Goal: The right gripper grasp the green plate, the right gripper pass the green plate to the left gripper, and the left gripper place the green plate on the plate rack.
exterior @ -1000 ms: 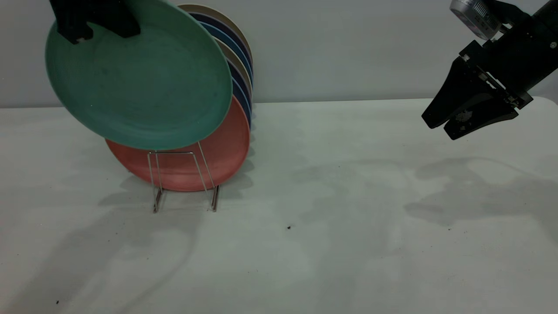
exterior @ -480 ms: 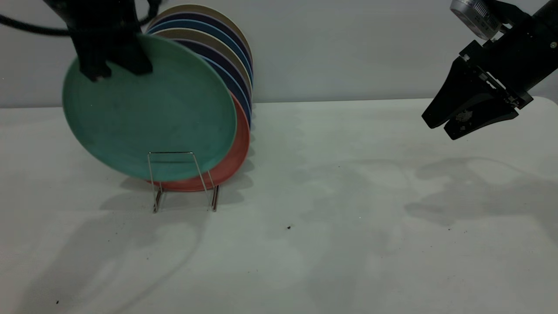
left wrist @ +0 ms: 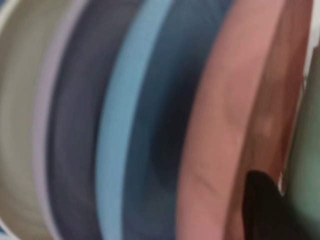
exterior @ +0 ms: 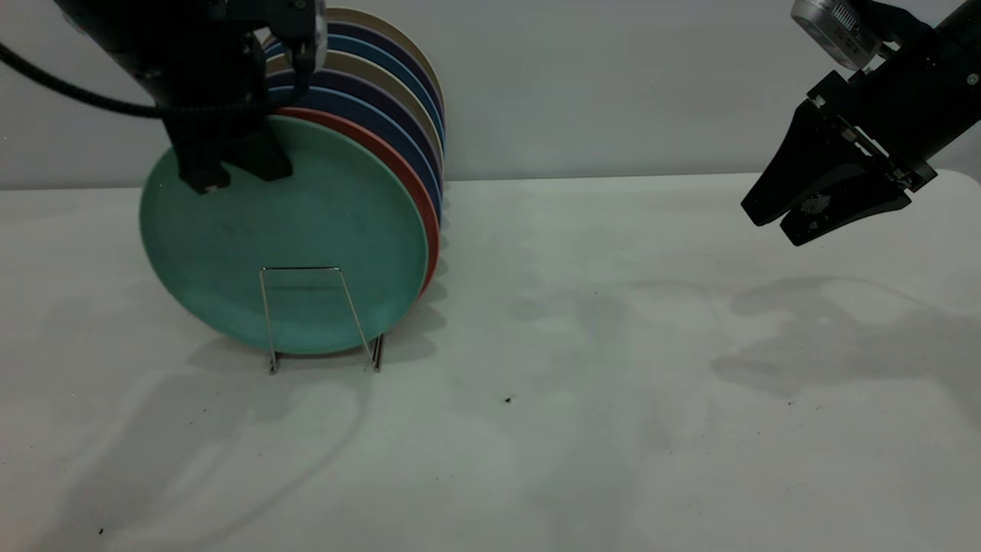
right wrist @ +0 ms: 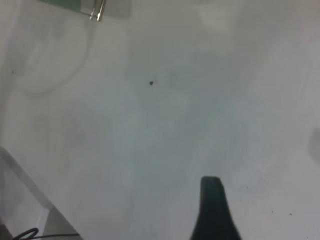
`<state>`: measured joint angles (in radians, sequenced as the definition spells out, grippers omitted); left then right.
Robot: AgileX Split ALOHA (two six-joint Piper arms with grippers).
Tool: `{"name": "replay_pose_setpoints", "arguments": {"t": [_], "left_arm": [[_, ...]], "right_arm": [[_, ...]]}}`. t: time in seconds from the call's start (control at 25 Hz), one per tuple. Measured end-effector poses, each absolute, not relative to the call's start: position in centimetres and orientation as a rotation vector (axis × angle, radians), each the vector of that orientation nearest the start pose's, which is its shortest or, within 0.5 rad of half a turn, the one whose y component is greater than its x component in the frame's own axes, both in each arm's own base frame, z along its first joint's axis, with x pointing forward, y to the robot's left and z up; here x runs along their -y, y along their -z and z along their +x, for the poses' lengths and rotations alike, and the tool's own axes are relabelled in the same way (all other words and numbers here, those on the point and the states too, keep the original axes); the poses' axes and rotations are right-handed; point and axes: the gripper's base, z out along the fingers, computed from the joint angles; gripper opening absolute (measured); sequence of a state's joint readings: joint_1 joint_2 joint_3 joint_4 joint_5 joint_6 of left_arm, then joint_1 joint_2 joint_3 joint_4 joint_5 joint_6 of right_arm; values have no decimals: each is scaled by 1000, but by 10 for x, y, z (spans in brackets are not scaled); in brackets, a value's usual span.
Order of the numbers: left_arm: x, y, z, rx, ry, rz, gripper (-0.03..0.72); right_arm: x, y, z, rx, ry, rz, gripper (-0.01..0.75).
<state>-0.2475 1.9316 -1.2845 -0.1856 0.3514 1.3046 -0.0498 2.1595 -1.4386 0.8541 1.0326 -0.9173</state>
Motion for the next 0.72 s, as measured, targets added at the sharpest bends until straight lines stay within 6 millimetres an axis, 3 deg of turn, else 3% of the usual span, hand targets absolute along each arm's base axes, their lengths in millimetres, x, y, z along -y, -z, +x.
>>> {"name": "replay_pose_setpoints", "arguments": {"t": [0.16, 0.28, 0.4, 0.72], "left_arm": [[108, -189, 403, -1898, -305, 1596, 377], [108, -189, 403, -1898, -304, 1596, 458], [107, -199, 401, -1881, -314, 1583, 486], [104, -256, 381, -1811, -339, 1540, 496]], "right_arm": [[-38, -137, 414, -2689, -951, -509, 554], [-38, -137, 414, -2689, -951, -509, 554], [-38, -137, 414, -2688, -949, -508, 554], [-38, -136, 415, -2685, -936, -502, 554]]}}
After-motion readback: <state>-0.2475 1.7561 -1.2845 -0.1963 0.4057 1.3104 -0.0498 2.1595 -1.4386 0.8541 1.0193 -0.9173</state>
